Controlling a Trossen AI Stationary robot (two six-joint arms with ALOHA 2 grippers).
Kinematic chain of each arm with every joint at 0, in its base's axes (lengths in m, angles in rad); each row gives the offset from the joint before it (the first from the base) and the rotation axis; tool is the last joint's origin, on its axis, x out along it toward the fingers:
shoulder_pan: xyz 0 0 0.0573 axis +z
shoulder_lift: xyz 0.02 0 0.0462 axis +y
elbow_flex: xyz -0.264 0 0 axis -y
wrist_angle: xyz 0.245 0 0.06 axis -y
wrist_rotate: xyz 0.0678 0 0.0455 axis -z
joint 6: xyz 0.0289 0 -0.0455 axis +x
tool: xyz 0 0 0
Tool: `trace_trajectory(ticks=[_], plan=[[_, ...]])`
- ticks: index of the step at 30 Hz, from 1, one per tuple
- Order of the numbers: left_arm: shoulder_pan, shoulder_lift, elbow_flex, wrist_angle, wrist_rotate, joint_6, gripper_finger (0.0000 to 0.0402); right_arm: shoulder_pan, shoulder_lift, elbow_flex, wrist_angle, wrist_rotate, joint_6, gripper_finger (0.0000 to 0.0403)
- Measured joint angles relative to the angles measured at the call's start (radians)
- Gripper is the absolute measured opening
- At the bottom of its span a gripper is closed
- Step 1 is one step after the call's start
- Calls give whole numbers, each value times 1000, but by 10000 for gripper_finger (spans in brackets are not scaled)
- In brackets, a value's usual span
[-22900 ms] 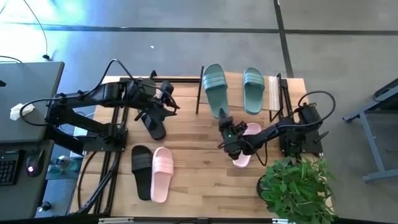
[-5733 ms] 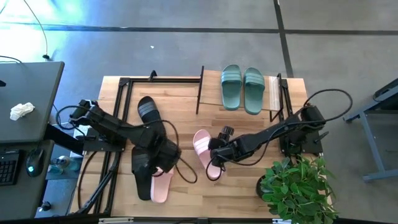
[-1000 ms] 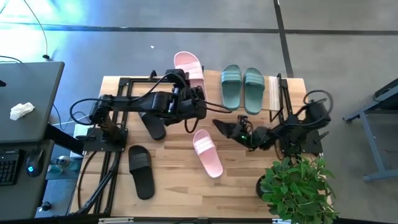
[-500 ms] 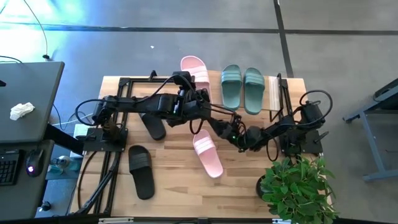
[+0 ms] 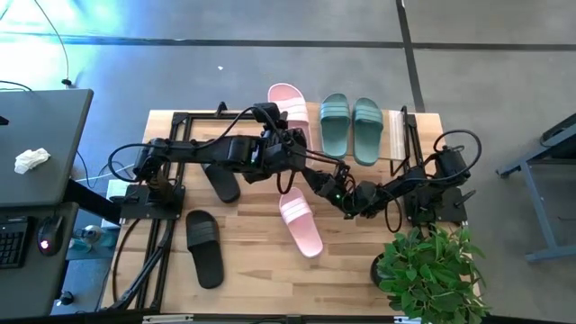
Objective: Pick and place slides into the shelf
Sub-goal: Put the left pink slides under the shelf
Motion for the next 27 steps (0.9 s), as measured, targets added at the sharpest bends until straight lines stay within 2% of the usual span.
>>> trace_trajectory(ticks=[11,18,24,27], plan=[[0,0,0,101,29,94,1,-2,0,0,-5,-1,16,97],[0,-3,0,97,72,113,34,13,0,0,-8,57,-52,31],[-14,-23,0,87,94,121,71,28,0,0,-2,90,-87,30],[-33,-57,0,83,148,122,92,29,0,0,3,91,-109,30]])
